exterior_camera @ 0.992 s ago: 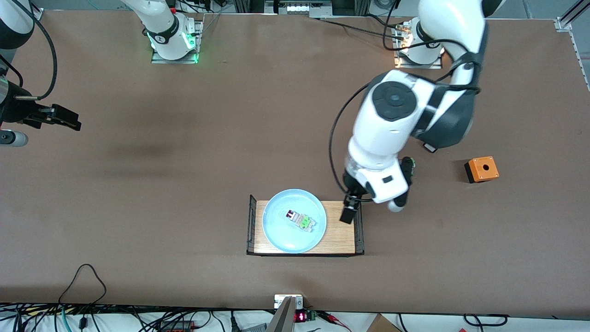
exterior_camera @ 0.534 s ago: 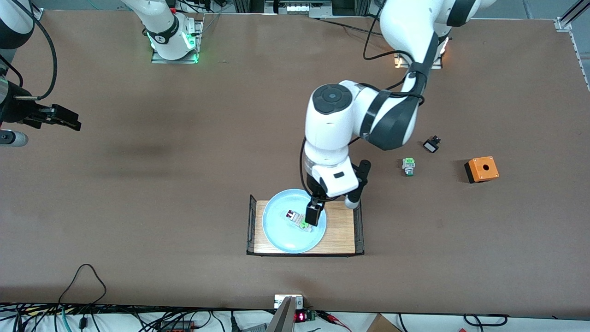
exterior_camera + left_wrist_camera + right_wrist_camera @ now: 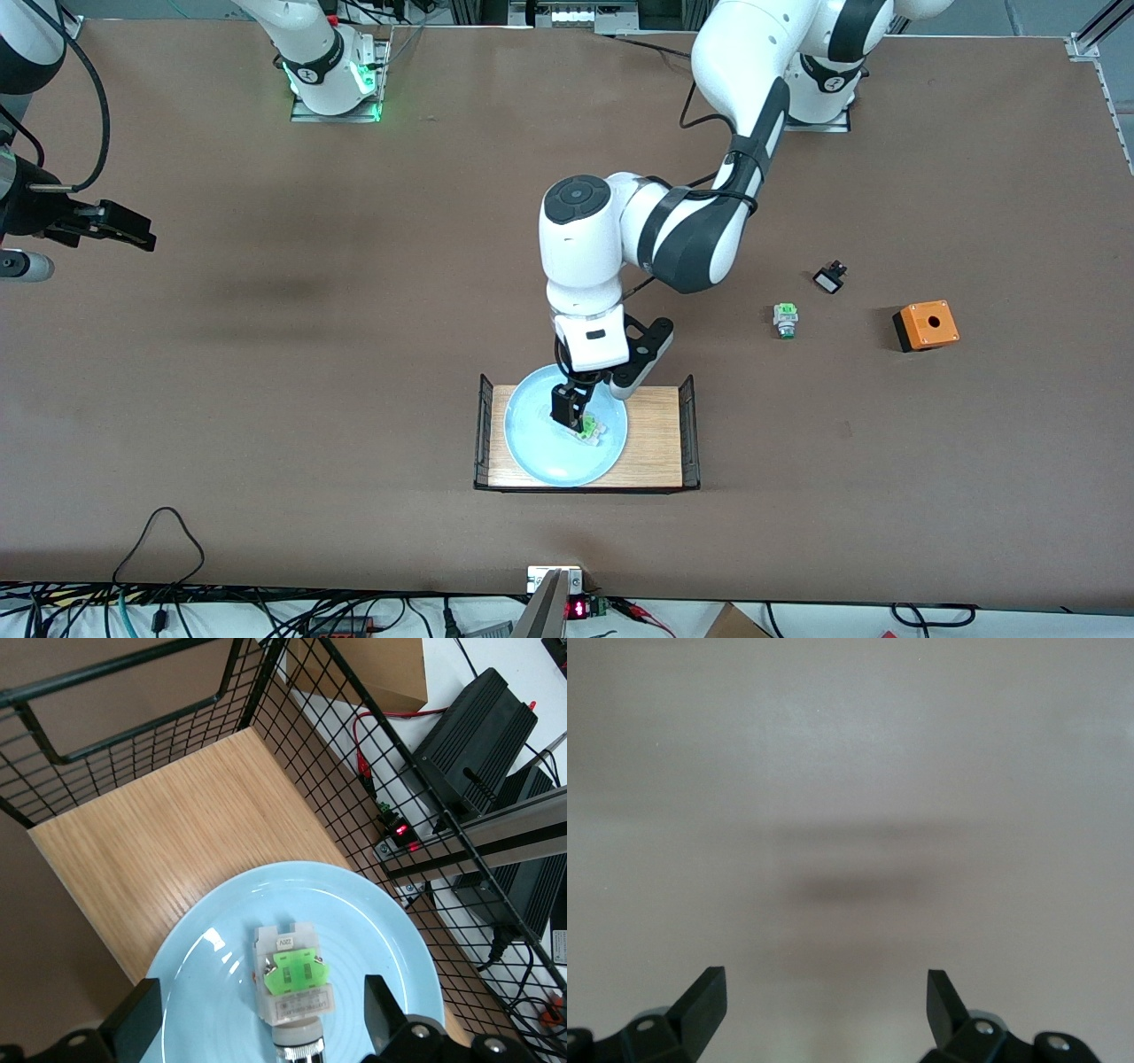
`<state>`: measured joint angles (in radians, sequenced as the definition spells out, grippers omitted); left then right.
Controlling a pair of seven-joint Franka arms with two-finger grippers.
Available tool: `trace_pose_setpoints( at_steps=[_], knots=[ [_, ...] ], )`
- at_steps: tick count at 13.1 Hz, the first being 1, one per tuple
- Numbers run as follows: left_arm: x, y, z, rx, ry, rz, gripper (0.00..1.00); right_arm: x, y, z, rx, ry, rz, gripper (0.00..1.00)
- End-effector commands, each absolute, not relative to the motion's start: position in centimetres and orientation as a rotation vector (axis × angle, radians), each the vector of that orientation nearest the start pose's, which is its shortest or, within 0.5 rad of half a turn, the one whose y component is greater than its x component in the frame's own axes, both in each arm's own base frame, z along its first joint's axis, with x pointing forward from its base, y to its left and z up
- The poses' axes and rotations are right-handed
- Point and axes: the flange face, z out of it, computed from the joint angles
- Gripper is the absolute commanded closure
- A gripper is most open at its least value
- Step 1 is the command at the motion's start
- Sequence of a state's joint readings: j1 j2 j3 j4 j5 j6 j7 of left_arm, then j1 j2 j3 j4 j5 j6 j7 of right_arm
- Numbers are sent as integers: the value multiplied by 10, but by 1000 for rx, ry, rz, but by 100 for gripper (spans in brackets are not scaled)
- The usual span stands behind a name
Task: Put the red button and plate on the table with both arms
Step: 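Lower the left gripper onto the white-green switch block and close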
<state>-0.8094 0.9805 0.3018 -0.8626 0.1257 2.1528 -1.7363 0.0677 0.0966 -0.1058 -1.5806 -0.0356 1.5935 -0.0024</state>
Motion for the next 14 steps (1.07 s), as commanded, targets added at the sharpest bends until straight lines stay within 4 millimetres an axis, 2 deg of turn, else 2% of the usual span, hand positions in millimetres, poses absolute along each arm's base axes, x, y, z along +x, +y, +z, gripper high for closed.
trace_pose_setpoints(
  at_steps=[1, 5, 9, 12, 14],
  knots=[
    [656, -498, 353, -2830, -1450, -880, 0, 579, -24, 573, -3164, 37, 124, 0],
    [653, -508, 340, -2827, -1358, -992, 0, 578, -24, 573, -3163, 37, 127, 0],
    [652, -509, 330, -2824, -1348, -989, 0, 578, -24, 573, -3163, 37, 127, 0],
    [650, -513, 323, -2826, -1331, -995, 7, 578, -24, 573, -3163, 37, 129, 0],
    [648, -515, 318, -2824, -1318, -995, 17, 578, -24, 573, -3162, 37, 131, 0]
  ],
)
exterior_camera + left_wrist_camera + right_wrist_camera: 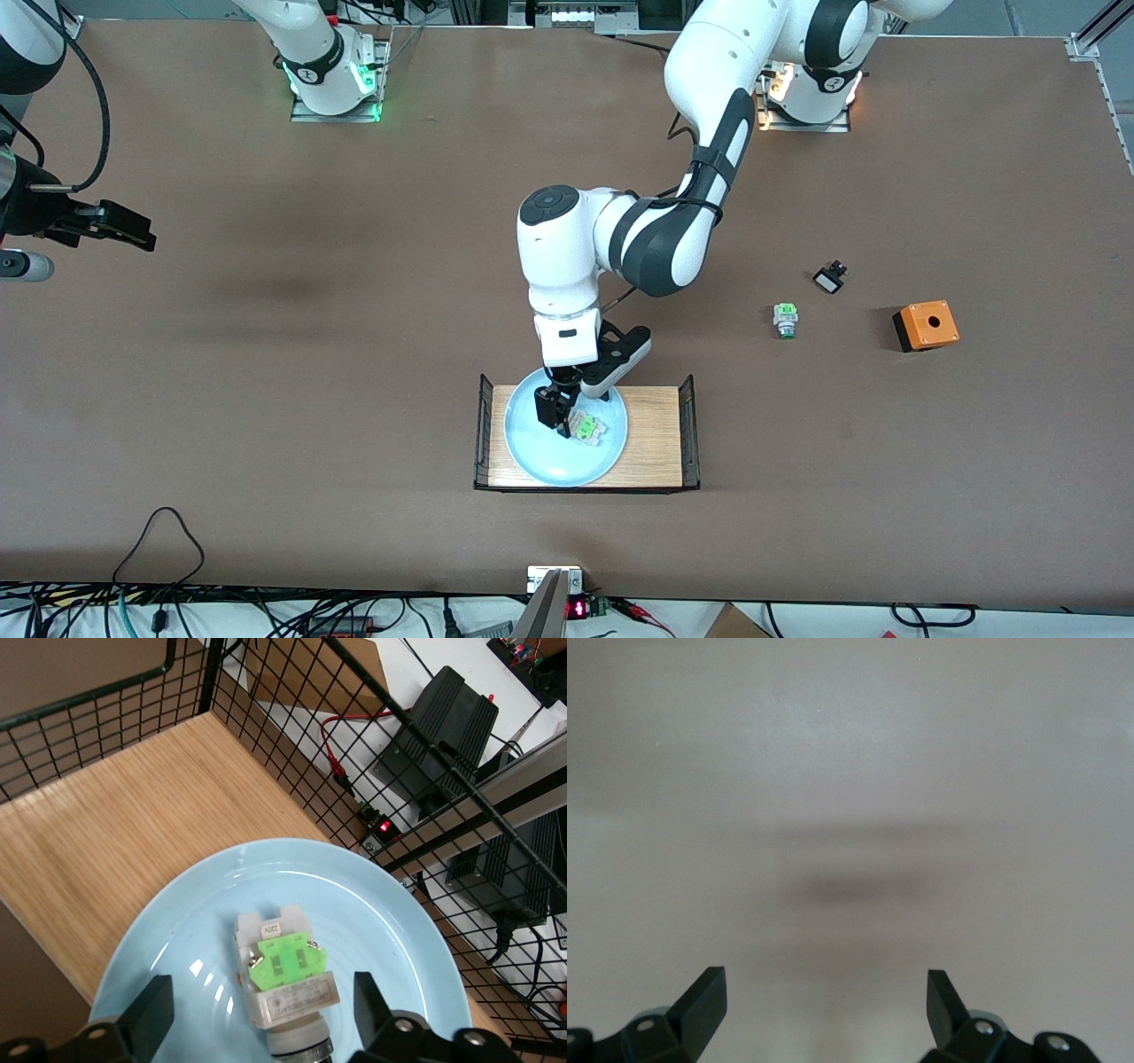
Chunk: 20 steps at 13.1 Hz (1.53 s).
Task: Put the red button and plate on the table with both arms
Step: 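Lift the switch block off the plate with the left gripper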
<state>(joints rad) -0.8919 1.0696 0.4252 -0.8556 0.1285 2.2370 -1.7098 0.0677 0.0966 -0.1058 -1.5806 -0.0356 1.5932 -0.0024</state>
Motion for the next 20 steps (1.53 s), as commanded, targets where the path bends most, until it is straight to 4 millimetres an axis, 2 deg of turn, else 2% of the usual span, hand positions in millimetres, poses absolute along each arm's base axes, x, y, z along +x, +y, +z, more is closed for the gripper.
trace_pose_setpoints(
  at_steps=[1, 4, 12, 14, 16, 19, 20],
  knots=[
    [648, -515, 318, -2824, -1318, -995, 22, 578, -24, 573, -3162, 37, 131, 0],
    [648, -515, 318, -2824, -1318, -995, 37, 578, -24, 573, -3162, 37, 134, 0],
    [646, -516, 323, -2814, -1313, -1002, 87, 578, -24, 572, -3164, 37, 139, 0],
    [646, -514, 339, -2810, -1324, -1004, 91, 578, -24, 572, -3164, 37, 139, 0],
    [646, -509, 364, -2805, -1316, -1009, 93, 578, -24, 571, -3164, 37, 141, 0],
    [643, -499, 413, -2796, -1359, -994, 96, 578, -25, 572, -3164, 40, 139, 0],
    [643, -495, 422, -2784, -1367, -978, 97, 578, -24, 572, -3165, 40, 139, 0]
  ],
)
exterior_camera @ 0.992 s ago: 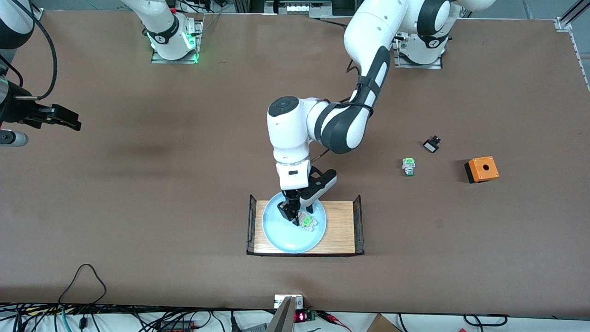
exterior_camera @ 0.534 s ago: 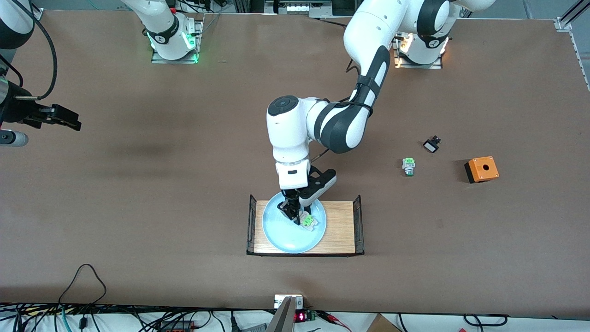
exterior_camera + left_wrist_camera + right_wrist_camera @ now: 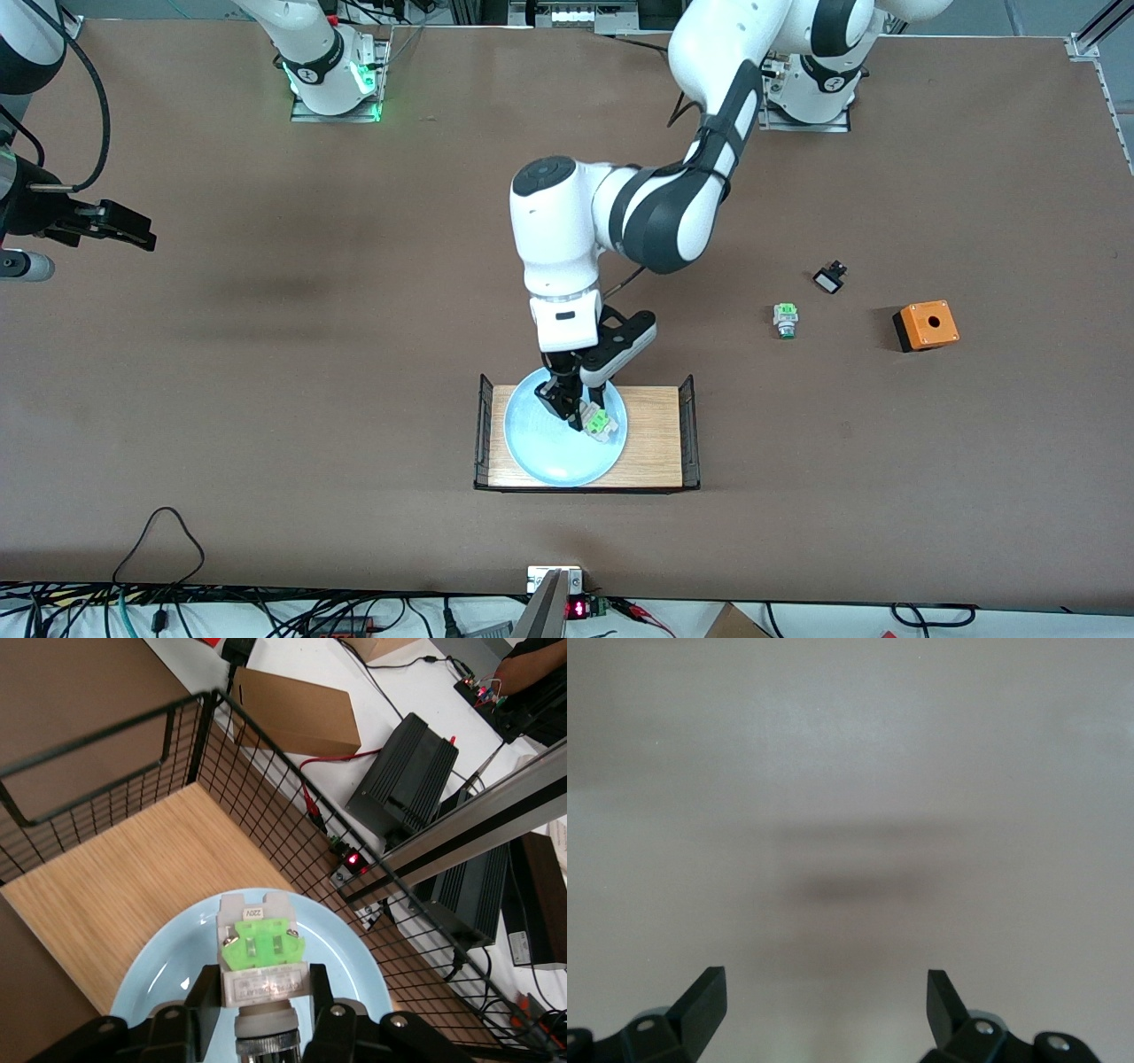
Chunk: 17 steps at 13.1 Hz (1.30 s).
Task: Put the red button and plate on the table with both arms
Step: 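Lift the switch block off the plate with the left gripper, then carry the switch with the left gripper while the right gripper moves out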
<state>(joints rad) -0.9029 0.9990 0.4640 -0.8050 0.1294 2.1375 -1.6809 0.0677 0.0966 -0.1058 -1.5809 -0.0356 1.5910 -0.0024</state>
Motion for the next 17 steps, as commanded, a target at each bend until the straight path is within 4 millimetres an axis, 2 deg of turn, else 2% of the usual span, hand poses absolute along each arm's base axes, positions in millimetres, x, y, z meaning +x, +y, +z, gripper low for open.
trace_pose_setpoints(
  at_steps=[1, 2, 5, 6, 7, 8, 11, 14, 16, 17],
  knots=[
    [641, -491, 435, -2788, -1348, -954, 98, 578, -25, 573, -3165, 40, 134, 0],
    [638, -486, 453, -2799, -1327, -936, 99, 580, -25, 570, -3167, 39, 139, 0],
    [648, -462, 475, -2858, -1304, -842, 100, 581, -19, 569, -3171, 34, 141, 0],
    [656, -442, 485, -2866, -1303, -799, 100, 580, -17, 568, -3169, 15, 151, 0],
    [661, -424, 486, -2858, -1276, -754, 100, 580, -12, 568, -3169, 25, 151, 0],
    [668, -403, 492, -2873, -1256, -697, 100, 580, -2, 568, -3172, 5, 150, 0],
    [687, -340, 478, -2893, -1125, -552, 100, 582, 24, 562, -3153, 227, 161, 0],
    [695, -266, 458, -2964, -956, -352, 100, 582, 79, 554, -3121, 378, 178, 0],
    [697, -224, 445, -2993, -847, -265, 100, 580, 108, 550, -3117, 471, 179, 0],
    [696, -203, 439, -3018, -780, -219, 100, 577, 130, 544, -3121, 489, 190, 0]
  ],
)
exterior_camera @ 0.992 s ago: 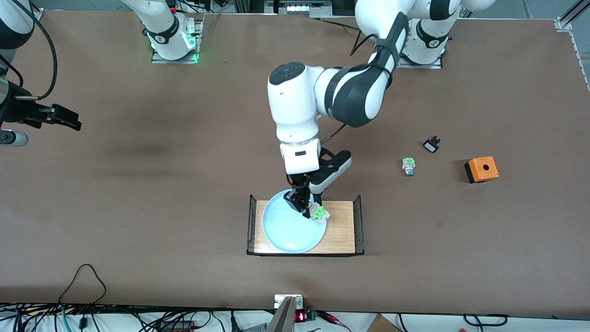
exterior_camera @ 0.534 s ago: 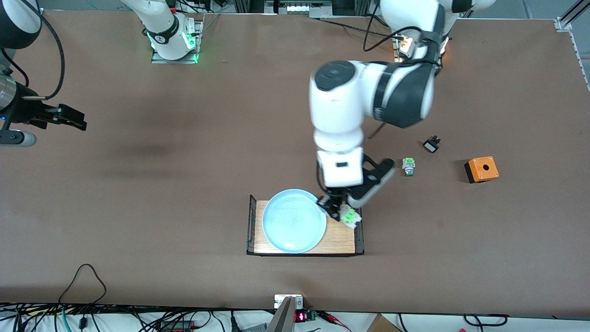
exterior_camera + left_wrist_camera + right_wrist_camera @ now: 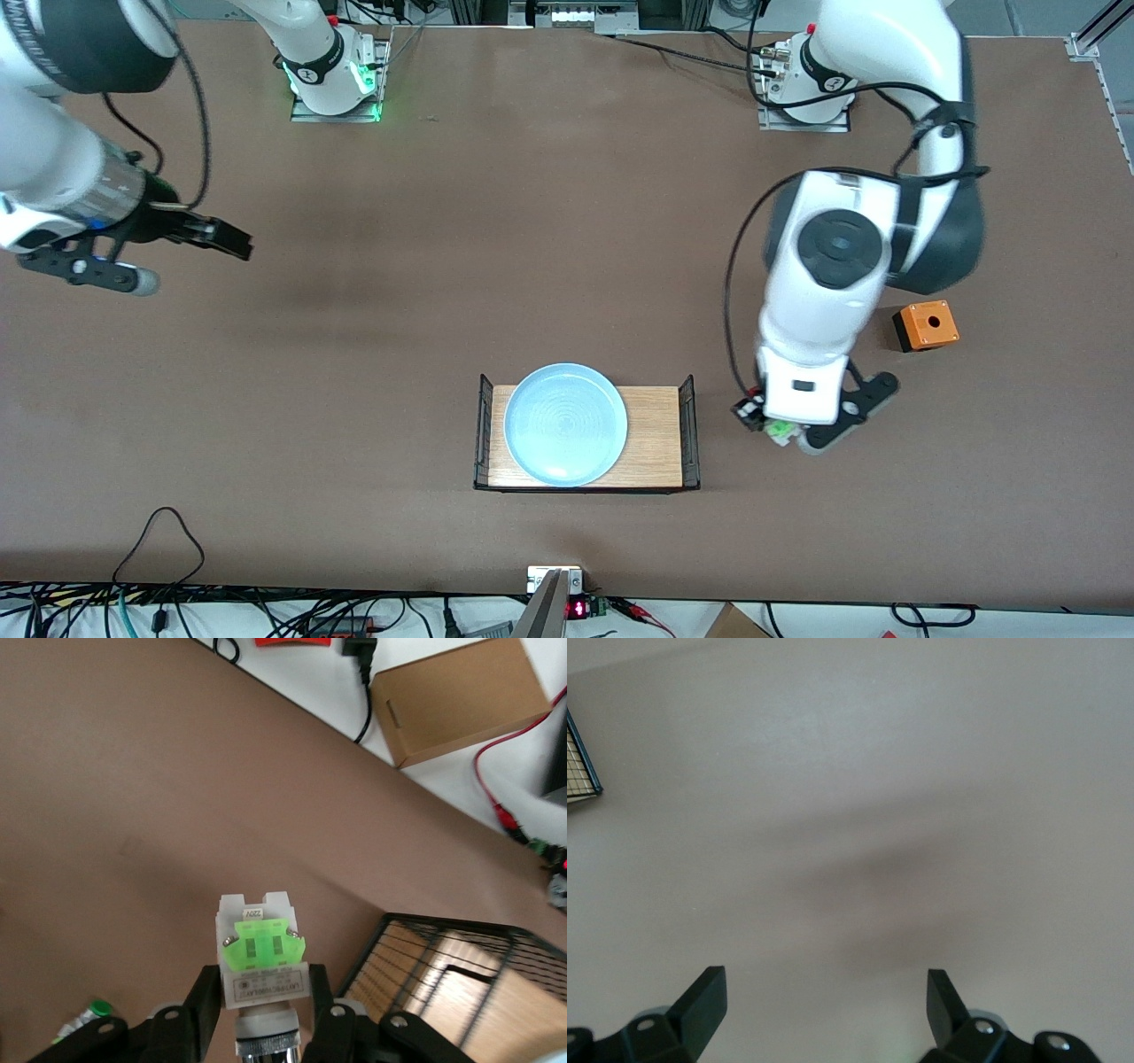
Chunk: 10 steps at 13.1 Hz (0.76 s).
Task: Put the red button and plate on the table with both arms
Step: 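Carry the switch with the left gripper while the right gripper moves out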
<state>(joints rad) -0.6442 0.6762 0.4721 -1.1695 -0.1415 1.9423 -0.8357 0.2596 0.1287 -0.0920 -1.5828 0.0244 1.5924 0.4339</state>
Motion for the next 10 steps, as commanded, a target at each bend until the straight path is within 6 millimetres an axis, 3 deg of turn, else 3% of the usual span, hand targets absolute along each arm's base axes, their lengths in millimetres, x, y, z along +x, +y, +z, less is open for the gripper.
trace_pose_setpoints(
  at_steps=[1, 4, 7, 10],
  knots=[
    [697, -175, 430, -3048, -731, -163, 100, 574, 154, 542, -3093, 526, 197, 0],
    [699, -104, 400, -3134, -588, -45, 100, 575, 214, 529, -2961, 741, 165, 0],
    [697, -49, 358, -3198, -490, -38, 99, 573, 282, 504, -2909, 858, 87, 0],
    [687, -18, 309, -3207, -417, -132, 99, 573, 323, 479, -2844, 981, 37, 0]
  ],
)
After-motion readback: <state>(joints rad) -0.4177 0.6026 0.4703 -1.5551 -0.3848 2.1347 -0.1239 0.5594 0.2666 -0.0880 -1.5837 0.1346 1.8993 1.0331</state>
